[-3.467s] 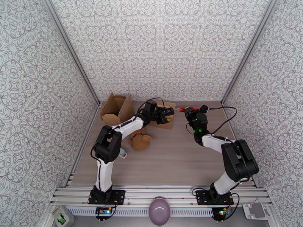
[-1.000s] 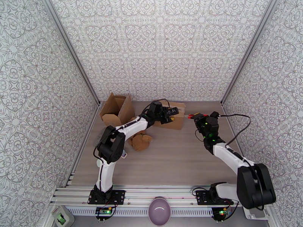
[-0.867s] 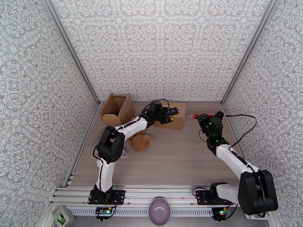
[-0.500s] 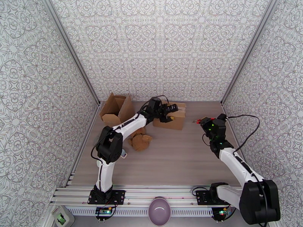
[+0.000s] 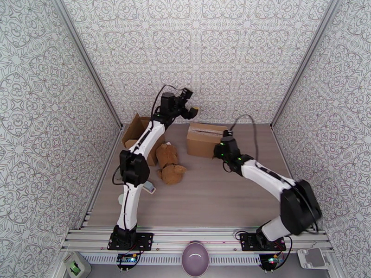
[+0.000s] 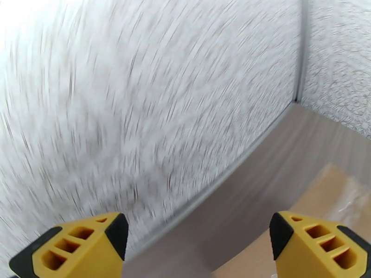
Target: Unpack the express box
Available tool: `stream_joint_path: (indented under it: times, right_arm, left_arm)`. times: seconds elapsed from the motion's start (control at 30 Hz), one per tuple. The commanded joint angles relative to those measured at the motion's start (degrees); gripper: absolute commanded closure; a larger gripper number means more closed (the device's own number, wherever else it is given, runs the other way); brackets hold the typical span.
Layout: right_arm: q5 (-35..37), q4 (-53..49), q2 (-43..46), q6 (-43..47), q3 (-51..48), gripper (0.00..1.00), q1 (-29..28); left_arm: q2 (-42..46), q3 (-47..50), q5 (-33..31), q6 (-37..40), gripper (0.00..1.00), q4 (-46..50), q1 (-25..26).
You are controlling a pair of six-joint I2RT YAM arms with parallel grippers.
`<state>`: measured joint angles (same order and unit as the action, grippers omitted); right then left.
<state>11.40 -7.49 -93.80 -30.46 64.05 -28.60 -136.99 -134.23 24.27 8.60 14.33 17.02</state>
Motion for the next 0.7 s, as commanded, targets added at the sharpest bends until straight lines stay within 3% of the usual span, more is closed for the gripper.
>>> stream_joint_path:
  times: [0.0, 0.1, 0.23, 0.5, 0.67]
  right_arm:
    - [0.59, -1.47, -4.5, 3.14, 6.9, 1.0, 0.06]
    - [1.21, -2.38, -7.85, 3.83, 10.75, 1.0, 0.11]
    - [1.81, -3.09, -10.5, 4.54, 13.89, 1.0, 1.46]
    - [2.11, -6.36, -12.31, 7.7, 18.68, 1.0, 8.64]
    - [2.93, -6.75, -10.81, 13.02, 17.61, 1.0, 12.74]
  left_arm:
    - [-4.73, -4.47, 6.89, -7.5, 0.12, 4.21, -0.05]
    - [-7.1, -7.7, 12.94, -7.5, 0.12, 7.54, 0.12]
    - [-4.61, -2.66, 19.08, -7.79, 0.12, 7.18, 0.59]
    - [10.96, 24.05, 23.56, -7.26, 0.15, 0.62, 2.28]
    - [20.78, 35.49, 23.76, -1.96, 0.14, 5.0, 5.38]
